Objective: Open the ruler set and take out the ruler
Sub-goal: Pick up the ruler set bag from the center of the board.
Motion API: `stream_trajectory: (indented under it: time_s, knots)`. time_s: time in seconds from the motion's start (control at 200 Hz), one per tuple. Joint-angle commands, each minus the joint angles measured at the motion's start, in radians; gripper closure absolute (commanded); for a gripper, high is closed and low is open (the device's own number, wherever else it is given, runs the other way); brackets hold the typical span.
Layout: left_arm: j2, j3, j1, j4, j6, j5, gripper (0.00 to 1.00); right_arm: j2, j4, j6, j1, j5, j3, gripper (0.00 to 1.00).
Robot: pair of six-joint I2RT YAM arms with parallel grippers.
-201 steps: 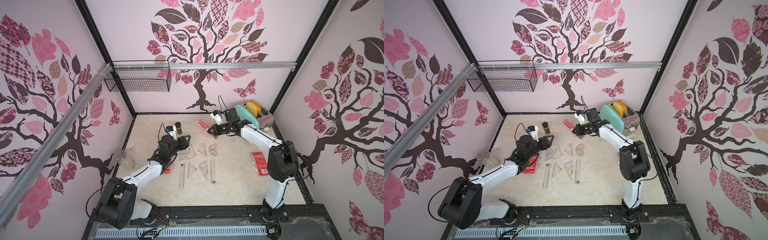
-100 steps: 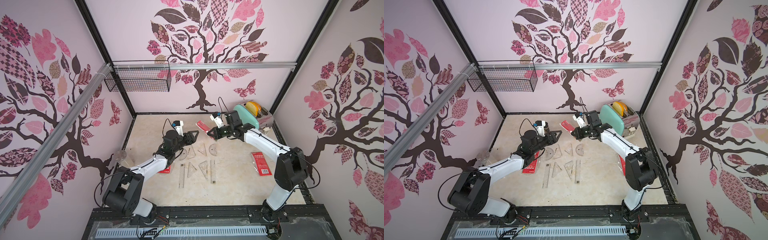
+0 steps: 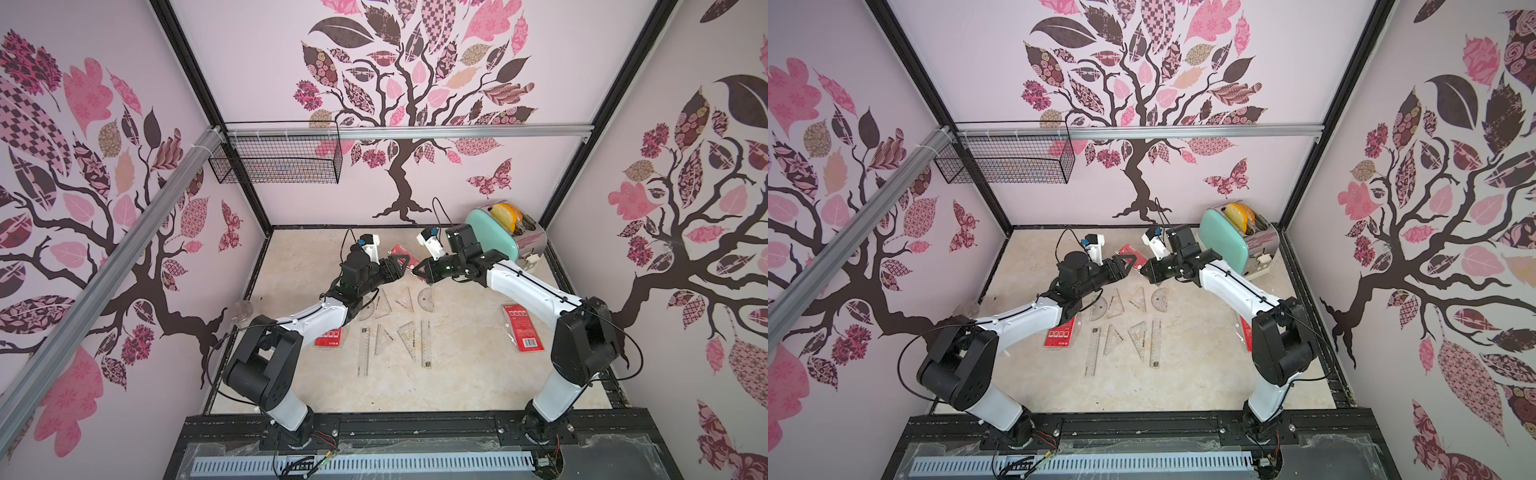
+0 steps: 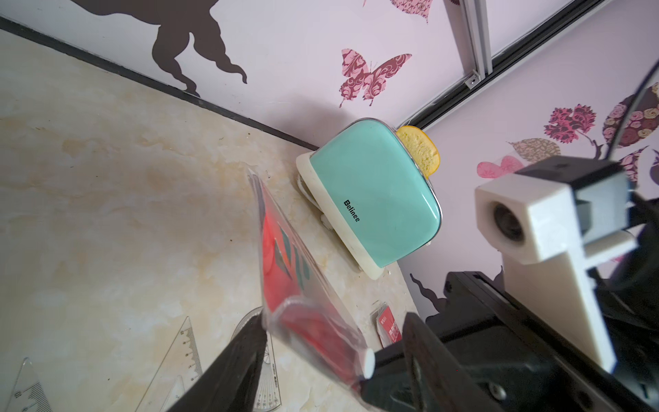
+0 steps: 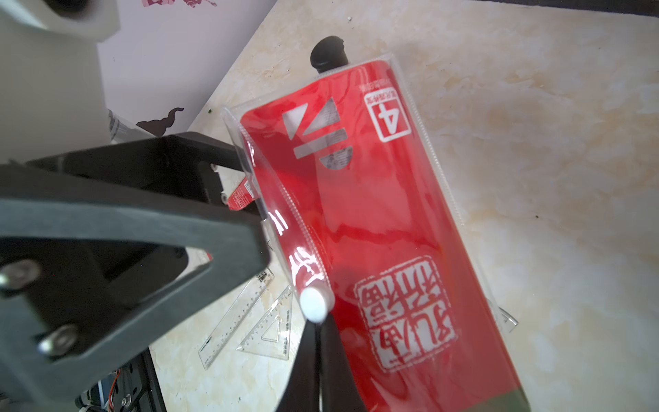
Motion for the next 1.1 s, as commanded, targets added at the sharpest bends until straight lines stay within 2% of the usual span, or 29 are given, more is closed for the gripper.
stream_trajectory:
  time_s: [0.0, 0.255, 0.49, 0.625, 0.735, 0.905, 1.09]
  knots:
    - [0.026, 0.026, -0.001, 0.004, -0.014, -0.008, 0.4, -0.034, 0.003, -0.019, 0.012, 0.014, 0.009, 1.0]
    - [0.062, 0.042, -0.003, 0.04, -0.037, 0.02, 0.54, -0.025, -0.004, -0.028, 0.021, 0.036, 0.008, 1.0]
    - [0.066, 0.041, -0.003, 0.078, -0.054, 0.044, 0.81, -0.017, -0.018, -0.038, 0.024, 0.054, 0.011, 1.0]
    - [0.074, 0.044, -0.002, 0.096, -0.067, 0.057, 1.0, -0.014, -0.022, -0.043, 0.025, 0.058, 0.009, 1.0]
    - [0.076, 0.047, 0.0, 0.099, -0.072, 0.065, 1.0, -0.013, -0.034, -0.047, 0.024, 0.062, 0.012, 1.0]
    - [0.071, 0.043, 0.01, 0.09, -0.062, 0.075, 1.0, -0.033, -0.045, -0.065, 0.024, 0.074, 0.006, 0.73]
    - [0.043, 0.032, 0.049, 0.024, -0.001, 0.147, 1.0, -0.08, -0.061, -0.094, 0.024, 0.085, -0.007, 0.61]
